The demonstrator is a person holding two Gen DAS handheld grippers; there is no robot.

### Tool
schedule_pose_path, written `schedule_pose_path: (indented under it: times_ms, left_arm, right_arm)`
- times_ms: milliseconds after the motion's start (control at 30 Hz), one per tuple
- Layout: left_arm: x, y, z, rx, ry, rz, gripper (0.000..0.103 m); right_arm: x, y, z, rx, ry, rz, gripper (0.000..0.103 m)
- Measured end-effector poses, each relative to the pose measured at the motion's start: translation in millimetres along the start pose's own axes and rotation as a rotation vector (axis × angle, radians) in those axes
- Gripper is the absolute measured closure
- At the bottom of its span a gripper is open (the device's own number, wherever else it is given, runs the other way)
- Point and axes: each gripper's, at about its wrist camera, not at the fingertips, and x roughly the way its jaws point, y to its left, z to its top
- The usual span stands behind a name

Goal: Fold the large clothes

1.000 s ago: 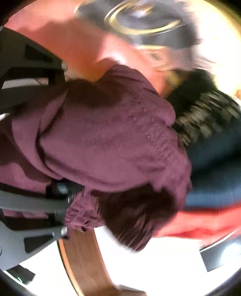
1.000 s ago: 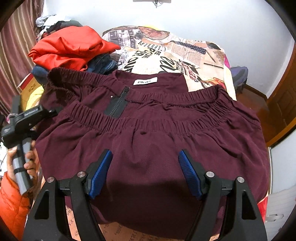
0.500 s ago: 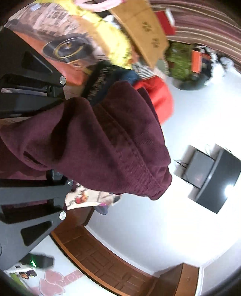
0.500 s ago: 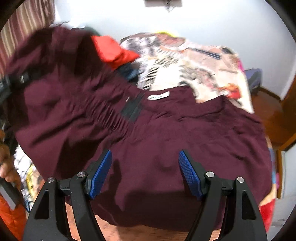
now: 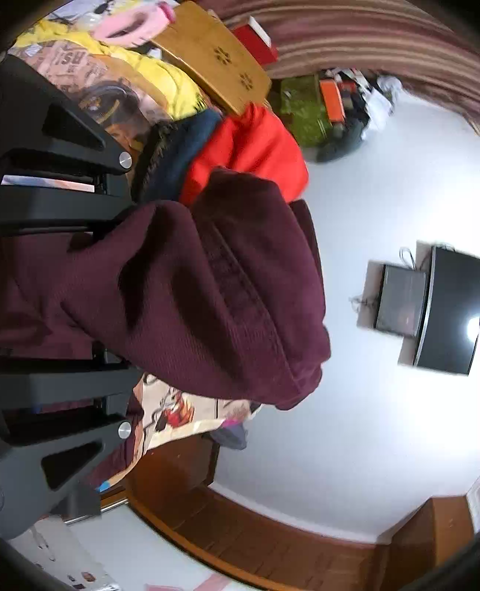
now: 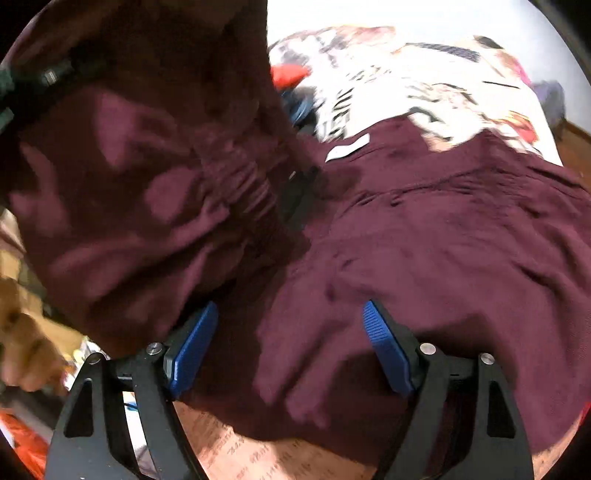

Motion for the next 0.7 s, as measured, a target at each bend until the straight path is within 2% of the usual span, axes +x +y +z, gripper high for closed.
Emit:
schedule_pose_path:
  times_ms: [100, 167, 267, 367, 500, 633, 700]
  left_arm:
    - [9, -35, -1, 0.062, 0.012, -0.034, 0.078]
    - [16, -58, -7, 0.100, 0.031, -0.066, 0.078]
    - [26, -96, -22, 0.173, 0.066, -0.121, 0.078]
    - [36, -133, -39, 0.261, 0.107, -0.162, 0.078]
    - [48, -174, -71, 0.352, 0.216, -0.251, 0.078]
    - [57, -192, -103, 0.418, 0.348, -0.324, 0.078]
    - [59, -195, -110, 0.458, 0.376, -0.329, 0.077]
  right_arm:
    - [-35, -21, -2, 0.051, -0.090, -0.021, 0.025]
    - [-58, -36, -8, 0.085, -0.145, -0.071, 0.025]
    - [-90, -62, -19, 0.122, -0.209, -0.210, 0.025]
    - [-109, -83, -29, 0.155, -0.232, -0.281, 0.025]
    - [-128, -104, -45, 0.205, -0.247, -0.344, 0.025]
    - [-141, -116, -57, 0.216, -0.271, -0.400, 0.025]
    - [-148, -120, -61, 0.231, -0.289, -0.413, 0.025]
